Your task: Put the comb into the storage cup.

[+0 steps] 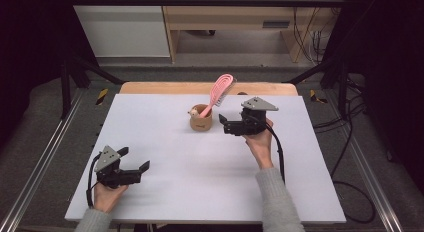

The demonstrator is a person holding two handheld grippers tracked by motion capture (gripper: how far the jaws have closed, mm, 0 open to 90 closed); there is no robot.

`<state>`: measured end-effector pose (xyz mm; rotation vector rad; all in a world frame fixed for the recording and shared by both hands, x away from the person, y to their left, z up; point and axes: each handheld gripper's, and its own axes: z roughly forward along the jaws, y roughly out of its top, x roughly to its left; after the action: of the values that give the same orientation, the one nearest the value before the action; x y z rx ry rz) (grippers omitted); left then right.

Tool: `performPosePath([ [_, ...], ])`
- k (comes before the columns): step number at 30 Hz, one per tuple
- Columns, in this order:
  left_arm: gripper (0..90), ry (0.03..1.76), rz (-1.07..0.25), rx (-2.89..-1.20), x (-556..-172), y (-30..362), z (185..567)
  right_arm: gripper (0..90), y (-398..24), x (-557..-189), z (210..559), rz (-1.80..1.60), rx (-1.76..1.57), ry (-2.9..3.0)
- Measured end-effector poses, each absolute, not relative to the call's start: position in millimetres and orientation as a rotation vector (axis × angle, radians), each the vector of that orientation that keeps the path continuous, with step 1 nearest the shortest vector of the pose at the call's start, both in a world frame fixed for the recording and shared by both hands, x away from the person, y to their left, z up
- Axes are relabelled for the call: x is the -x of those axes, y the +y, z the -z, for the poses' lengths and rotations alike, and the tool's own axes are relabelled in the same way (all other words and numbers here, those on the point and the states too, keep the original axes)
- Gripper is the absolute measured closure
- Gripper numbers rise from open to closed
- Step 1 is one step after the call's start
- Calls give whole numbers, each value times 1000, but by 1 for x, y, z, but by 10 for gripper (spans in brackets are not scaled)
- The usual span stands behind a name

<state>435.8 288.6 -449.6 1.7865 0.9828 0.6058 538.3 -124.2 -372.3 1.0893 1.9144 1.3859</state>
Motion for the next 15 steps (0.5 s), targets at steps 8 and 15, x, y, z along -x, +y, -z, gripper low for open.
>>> performPosePath([
  [8,41,985,-600,-1781,-436,289,450,5,-136,-525,377,-1452,-1035,1959],
  [15,41,985,-601,-1782,-436,289,450,5,-152,-513,384,-1481,-1033,1959],
])
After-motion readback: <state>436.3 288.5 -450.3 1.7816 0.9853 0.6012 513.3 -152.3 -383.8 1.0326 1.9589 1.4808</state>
